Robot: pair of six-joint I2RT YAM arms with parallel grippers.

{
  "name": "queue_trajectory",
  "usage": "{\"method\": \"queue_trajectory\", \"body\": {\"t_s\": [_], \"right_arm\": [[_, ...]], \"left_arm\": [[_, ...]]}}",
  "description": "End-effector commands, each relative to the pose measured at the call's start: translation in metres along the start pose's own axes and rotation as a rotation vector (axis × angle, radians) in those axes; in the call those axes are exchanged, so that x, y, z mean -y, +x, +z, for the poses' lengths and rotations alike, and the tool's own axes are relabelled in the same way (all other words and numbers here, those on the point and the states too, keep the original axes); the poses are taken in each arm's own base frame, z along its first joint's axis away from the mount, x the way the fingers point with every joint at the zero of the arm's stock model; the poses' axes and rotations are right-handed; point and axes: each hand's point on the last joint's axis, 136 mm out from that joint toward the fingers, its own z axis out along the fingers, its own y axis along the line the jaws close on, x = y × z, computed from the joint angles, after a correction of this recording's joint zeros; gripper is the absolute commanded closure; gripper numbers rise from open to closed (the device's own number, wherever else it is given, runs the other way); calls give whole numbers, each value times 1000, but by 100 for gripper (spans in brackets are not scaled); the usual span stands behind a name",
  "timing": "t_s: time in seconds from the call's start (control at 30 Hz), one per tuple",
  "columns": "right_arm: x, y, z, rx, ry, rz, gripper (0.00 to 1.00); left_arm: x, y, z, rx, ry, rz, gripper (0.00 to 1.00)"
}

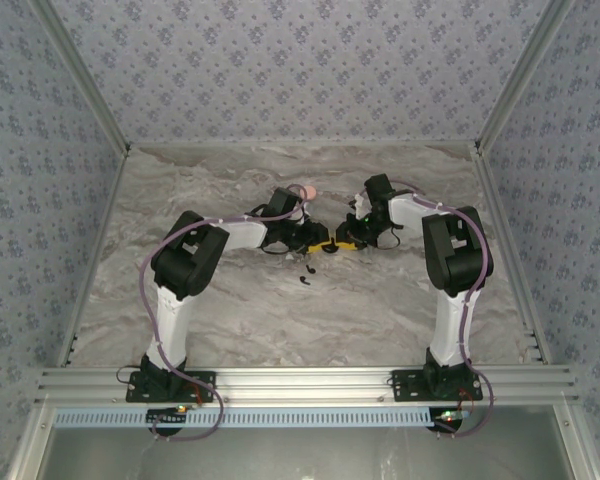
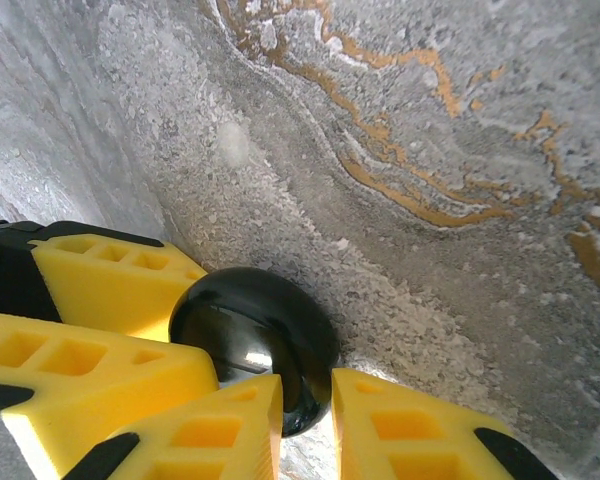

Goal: Insert the wireless bluetooth earbuds into the charging case

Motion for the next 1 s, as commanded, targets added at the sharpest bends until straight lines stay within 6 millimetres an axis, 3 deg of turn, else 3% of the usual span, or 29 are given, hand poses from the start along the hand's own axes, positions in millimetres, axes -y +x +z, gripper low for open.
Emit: {"method": "queue_trajectory", "body": {"t_s": [0.0, 0.27, 0.43, 0.7, 0.97], "right_arm": [[3, 9, 8, -42, -23, 38, 79], [0, 7, 3, -28, -39, 35, 77], [-2, 3, -12, 18, -25, 26, 73], [-20, -5, -65, 143, -60, -27, 66], [-62, -8, -124, 272, -170, -159, 59]], "left_arm": [[-3, 8, 8, -29, 12, -1, 68], [-3, 8, 6, -18, 5, 0, 77], [-9, 5, -3, 4, -43, 11, 79], [8, -8, -37, 67, -24, 78, 79], [59, -14, -91, 168, 83, 250, 78]]}}
